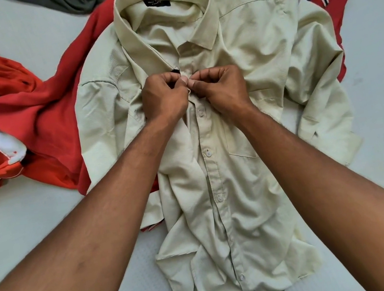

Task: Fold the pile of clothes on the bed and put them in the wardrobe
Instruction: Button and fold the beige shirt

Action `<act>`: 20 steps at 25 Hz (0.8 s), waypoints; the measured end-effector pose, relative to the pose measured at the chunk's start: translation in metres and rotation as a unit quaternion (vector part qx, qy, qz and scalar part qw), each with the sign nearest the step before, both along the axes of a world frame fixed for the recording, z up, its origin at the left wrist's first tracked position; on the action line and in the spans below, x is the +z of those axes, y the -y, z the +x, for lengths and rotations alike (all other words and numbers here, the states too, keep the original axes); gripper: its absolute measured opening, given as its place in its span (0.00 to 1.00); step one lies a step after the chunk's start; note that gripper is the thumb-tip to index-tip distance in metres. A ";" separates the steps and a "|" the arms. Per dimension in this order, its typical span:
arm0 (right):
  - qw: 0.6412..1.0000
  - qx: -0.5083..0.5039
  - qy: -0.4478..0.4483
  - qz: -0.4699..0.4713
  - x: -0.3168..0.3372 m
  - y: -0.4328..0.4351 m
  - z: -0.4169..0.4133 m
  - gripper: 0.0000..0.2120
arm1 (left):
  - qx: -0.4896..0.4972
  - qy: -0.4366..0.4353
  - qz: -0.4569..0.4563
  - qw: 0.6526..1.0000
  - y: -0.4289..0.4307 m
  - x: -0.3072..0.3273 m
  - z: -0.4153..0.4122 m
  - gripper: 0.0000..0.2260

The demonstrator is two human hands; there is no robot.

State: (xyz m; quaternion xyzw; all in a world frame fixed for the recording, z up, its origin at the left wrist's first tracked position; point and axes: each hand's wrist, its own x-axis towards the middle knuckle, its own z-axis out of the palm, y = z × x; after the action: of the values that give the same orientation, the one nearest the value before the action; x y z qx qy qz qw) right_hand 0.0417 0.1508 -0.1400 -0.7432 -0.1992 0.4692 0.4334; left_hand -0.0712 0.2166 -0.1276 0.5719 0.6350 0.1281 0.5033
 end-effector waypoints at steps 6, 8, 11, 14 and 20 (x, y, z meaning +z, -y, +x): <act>0.998 0.031 -0.043 -0.014 0.021 0.003 0.006 0.01 | -0.112 -0.046 0.133 0.984 0.011 -0.002 -0.007 0.06; 0.991 0.113 0.012 -0.074 0.028 0.001 0.016 0.01 | -0.163 -0.078 0.109 0.978 0.006 0.004 -0.010 0.03; 0.958 0.202 0.172 -0.105 0.043 -0.002 0.022 0.02 | -0.295 -0.140 0.091 0.941 -0.006 0.019 -0.018 0.08; 0.937 0.157 0.311 0.004 0.057 -0.005 0.011 0.06 | -0.303 -0.099 0.104 0.942 -0.010 0.030 -0.026 0.09; 0.864 0.270 0.417 0.080 0.062 -0.040 0.033 0.25 | -0.296 -0.109 0.328 0.891 -0.032 0.025 -0.037 0.17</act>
State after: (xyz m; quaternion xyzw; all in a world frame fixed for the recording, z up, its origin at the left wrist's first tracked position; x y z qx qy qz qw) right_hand 0.0746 0.1905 -0.0778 -0.7494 -0.5911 0.1967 0.2242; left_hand -0.1081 0.2490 -0.1029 0.8761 0.4093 0.1112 0.2293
